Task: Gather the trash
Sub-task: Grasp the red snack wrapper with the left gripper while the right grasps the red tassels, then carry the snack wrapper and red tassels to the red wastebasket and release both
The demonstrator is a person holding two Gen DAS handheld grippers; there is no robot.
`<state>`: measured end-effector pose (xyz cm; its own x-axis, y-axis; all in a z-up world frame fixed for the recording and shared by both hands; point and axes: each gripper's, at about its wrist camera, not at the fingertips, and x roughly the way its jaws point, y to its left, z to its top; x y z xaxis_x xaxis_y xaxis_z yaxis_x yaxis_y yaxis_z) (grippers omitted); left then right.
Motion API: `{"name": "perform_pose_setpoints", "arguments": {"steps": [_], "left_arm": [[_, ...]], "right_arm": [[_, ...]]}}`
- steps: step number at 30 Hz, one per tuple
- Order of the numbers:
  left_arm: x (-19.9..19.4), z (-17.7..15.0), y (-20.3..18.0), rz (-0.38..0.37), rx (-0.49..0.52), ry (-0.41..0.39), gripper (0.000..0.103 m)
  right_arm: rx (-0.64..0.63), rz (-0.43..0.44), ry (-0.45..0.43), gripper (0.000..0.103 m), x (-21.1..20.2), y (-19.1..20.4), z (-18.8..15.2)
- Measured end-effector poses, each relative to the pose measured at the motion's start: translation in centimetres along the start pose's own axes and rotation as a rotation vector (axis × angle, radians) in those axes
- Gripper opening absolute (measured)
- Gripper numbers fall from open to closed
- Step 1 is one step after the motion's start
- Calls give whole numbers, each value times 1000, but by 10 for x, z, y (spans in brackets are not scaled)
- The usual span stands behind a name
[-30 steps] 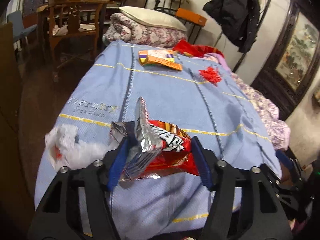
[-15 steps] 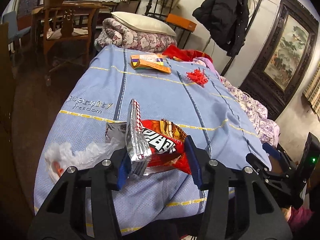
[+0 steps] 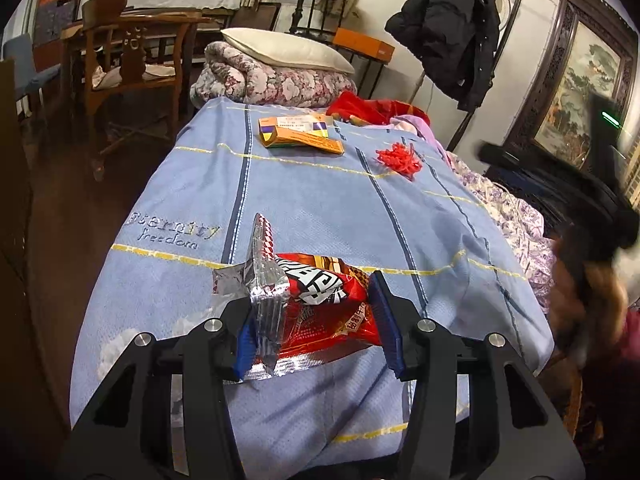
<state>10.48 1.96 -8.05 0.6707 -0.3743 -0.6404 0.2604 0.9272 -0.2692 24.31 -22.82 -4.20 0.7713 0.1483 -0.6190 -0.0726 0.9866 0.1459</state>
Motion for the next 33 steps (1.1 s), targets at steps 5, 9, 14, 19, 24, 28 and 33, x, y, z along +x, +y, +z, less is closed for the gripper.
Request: {"name": "perform_pose_setpoints", "arguments": {"steps": [5,9,14,19,24,28,33], "left_arm": [[6,2,2,19,23,-3,50],[10,4,6,10,23,-5,50],[10,6,9,-2,9,-9,49],[-7,14,7,-32,1,-36,48],[-31,24,-4,-52,14,-71,48],[-50,27,-18,-56,32,-98,48],[-77,28,-32,-59,55,-139,48]], "right_arm": [[123,5,128,90,75,-14,26],[196,-41,195,88,124,-25,30],[246,0,207,30,136,-35,21],[210,69,91,28,65,-20,21],[172,119,15,29,-9,-12,11],[159,138,-24,30,-64,-11,-3],[138,132,-63,31,-117,-12,-17]]}}
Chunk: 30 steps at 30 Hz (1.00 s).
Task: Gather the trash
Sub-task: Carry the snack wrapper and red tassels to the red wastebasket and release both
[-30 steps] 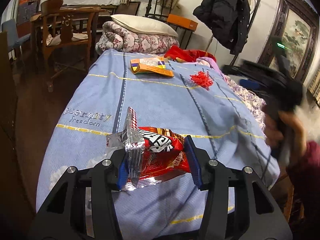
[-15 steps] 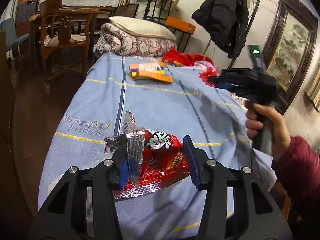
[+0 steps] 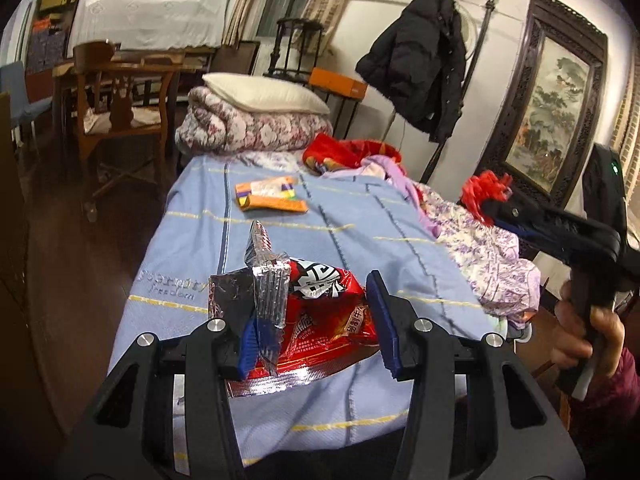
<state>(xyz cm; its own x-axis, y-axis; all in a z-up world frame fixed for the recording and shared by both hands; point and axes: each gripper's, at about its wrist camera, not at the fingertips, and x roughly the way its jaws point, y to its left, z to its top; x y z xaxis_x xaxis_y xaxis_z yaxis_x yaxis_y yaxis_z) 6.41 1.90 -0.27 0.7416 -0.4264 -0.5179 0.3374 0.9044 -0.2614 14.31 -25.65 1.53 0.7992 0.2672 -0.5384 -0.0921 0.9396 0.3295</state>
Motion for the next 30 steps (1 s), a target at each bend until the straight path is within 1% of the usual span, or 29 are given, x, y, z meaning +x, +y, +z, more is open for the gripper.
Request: {"name": "perform_pose_setpoints", "arguments": {"steps": [5,8,11,13,15,19,22,27,30], "left_arm": [[-23,26,-4,-19,9,-15,48],[-32,45,-6,-21,24,-19,48],[-31,51,-4,-55,-8,-1,48],[-24,50,0,-69,-43,21,48],[-20,45,4,-56,-65,36,48],[-17,33,-3,-52,-58,57,48],[-15,27,-22,-40,-11,62,48],[-9,14,-67,-29,88,75,48],[-5,5,-94,-38,139,89,48]], "right_arm": [[-17,7,-36,32,-42,6,-9],[-28,10,-63,33,-57,9,-16],[-13,26,-54,34,-62,6,-23],[1,30,-42,34,-63,2,-28],[9,30,-34,34,-65,0,-31],[13,9,-29,34,-72,-8,-39],[28,-20,-20,34,-82,-17,-46],[54,-57,-21,36,-102,-32,-57],[71,-80,-26,36,-118,-44,-63]]}}
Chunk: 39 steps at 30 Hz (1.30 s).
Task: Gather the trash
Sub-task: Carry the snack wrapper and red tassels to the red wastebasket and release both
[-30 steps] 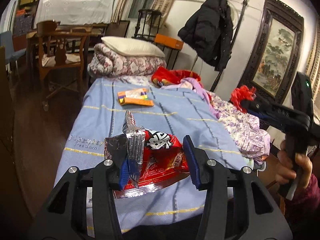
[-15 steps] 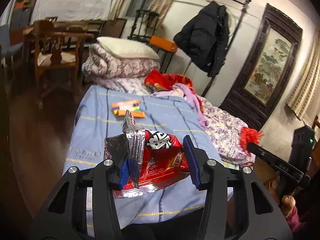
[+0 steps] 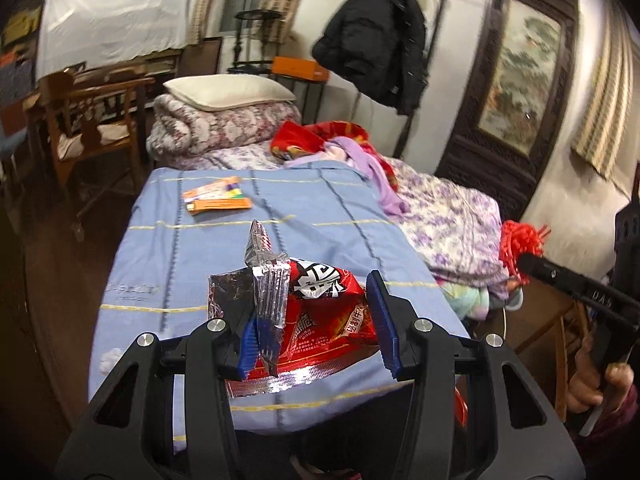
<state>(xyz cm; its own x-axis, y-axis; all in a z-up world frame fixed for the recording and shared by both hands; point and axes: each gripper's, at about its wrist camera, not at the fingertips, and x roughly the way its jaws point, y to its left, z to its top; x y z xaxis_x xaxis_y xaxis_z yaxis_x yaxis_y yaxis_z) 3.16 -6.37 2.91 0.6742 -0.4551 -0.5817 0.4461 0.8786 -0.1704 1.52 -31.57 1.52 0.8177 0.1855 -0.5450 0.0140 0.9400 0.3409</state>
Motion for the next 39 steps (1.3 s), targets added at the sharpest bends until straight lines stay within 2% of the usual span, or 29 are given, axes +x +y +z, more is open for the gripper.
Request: {"name": "perform_pose_setpoints", "arguments": {"steps": [13,23,30,39], "left_arm": [[8,-27,-111,-41,156,25,48],[-4,-48,-183,-52,274,13,48],[-10,-55,-221,-61,343,2,48],[12,-63,-253,-86,404,46,48]], "right_arm": [[16,-82,-40,37,-88,-52,-31],[32,-98,-103,37,-142,-84,-51],[33,-109,-133,38,-164,-101,-61],[91,-126,-116,39,-163,-130,-72]]}}
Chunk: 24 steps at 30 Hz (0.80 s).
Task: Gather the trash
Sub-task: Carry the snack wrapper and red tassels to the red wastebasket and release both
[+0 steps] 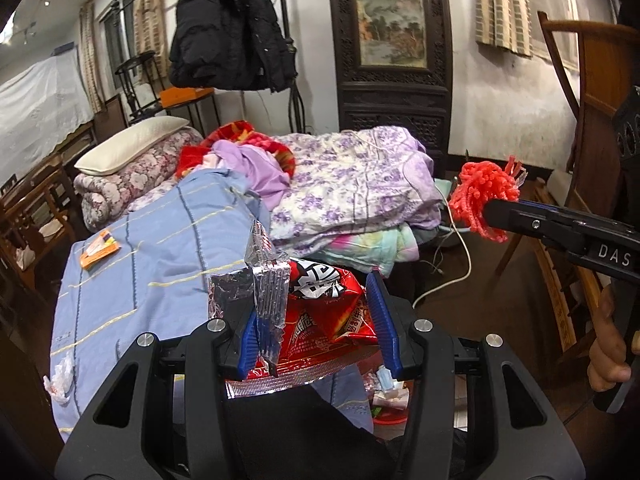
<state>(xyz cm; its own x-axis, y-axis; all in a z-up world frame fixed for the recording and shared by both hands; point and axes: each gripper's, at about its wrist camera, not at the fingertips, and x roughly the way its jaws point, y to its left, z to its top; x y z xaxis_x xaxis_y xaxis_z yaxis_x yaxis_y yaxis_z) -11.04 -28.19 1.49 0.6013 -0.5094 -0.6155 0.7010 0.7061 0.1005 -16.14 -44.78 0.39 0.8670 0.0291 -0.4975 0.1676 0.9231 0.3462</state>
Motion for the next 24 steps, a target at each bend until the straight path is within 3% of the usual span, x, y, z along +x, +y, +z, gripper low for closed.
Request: {"name": "perform_pose_setpoints", "arguments": {"steps": [13,20,22,24], "left_arm": [[66,-7,-21,-72,25,123,48],[100,-19,-16,-108,-9,202,48],[106,-21,-16,-115,-15,215,48],[113,-23,-16,-120,-18,230,48]], "right_arm": [[115,-46,139,40,48,-58,-33],[189,-91,299,42,99,-93,-72],[208,-97,355,46,116,-101,-84],[237,-85,421,64,133,-110,-96]]}}
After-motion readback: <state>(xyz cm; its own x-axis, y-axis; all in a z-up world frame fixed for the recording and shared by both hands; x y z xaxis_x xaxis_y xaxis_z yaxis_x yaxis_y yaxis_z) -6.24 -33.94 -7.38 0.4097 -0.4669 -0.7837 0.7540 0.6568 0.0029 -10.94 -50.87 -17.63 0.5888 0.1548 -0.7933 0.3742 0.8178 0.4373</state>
